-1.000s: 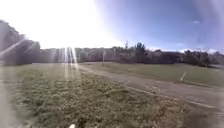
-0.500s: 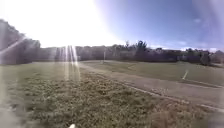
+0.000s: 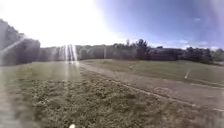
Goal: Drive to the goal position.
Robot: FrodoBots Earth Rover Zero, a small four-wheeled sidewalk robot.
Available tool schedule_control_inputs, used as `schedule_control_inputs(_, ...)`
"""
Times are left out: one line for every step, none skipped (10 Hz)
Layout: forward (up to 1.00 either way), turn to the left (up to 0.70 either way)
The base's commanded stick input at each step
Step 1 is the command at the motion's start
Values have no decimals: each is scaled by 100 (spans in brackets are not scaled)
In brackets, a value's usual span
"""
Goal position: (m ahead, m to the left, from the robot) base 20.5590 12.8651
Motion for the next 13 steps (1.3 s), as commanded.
schedule_control_inputs(50,0)
schedule_control_inputs(50,0)
schedule_control_inputs(50,0)
schedule_control_inputs(50,0)
schedule_control_inputs(50,0)
schedule_control_inputs(50,0)
schedule_control_inputs(50,0)
schedule_control_inputs(50,0)
schedule_control_inputs(50,0)
schedule_control_inputs(50,0)
schedule_control_inputs(50,0)
schedule_control_inputs(50,0)
schedule_control_inputs(50,0)
